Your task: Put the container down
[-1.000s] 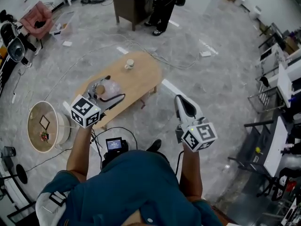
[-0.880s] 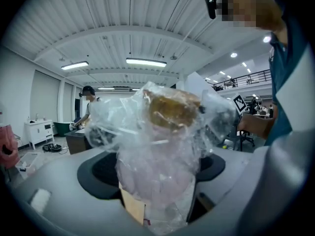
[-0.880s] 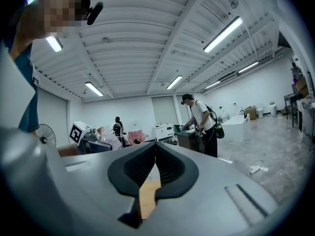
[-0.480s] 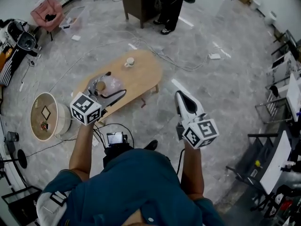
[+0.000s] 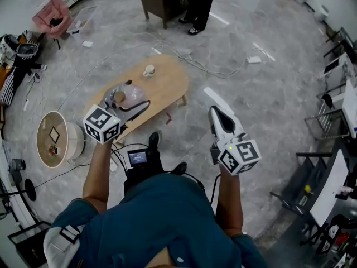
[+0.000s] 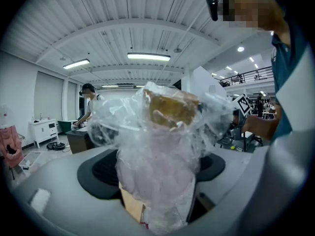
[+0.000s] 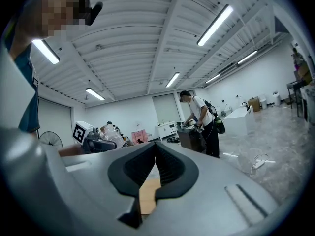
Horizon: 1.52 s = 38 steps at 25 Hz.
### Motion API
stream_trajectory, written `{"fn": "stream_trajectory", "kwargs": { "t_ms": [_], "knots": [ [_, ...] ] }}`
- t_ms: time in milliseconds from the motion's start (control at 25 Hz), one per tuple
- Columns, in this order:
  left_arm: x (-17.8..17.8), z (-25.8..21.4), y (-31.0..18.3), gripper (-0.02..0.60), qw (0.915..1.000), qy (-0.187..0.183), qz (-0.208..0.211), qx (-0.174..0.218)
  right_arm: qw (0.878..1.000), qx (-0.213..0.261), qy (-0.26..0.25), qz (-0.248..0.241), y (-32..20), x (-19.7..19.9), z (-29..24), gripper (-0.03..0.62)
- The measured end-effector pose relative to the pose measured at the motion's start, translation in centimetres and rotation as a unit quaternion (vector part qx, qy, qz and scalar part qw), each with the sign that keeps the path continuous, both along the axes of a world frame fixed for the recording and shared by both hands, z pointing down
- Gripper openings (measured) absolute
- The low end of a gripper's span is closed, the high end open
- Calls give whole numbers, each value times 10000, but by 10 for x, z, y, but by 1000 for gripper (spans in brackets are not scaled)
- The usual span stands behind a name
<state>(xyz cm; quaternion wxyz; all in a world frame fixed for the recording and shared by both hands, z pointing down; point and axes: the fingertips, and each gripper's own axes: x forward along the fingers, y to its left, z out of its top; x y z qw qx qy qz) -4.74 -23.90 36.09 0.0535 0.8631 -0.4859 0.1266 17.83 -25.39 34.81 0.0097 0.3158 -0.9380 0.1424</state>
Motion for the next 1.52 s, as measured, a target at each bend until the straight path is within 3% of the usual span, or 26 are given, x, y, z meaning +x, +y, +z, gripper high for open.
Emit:
{"fn": "stream_trajectory", "kwargs": {
  "t_ms": [520, 1000, 1520],
  "knots": [
    [15, 22, -103, 402, 9981, 85, 608, -26, 9981, -52, 296, 531, -67, 15, 5, 11],
    [-24, 72, -196, 402, 9962, 35, 828, -261, 9944, -370, 565, 809, -132, -23, 27, 11],
    [-59, 170, -275, 402, 9920, 37, 959, -819, 9851, -1116, 954, 894, -173, -67, 86, 11]
  ]
}}
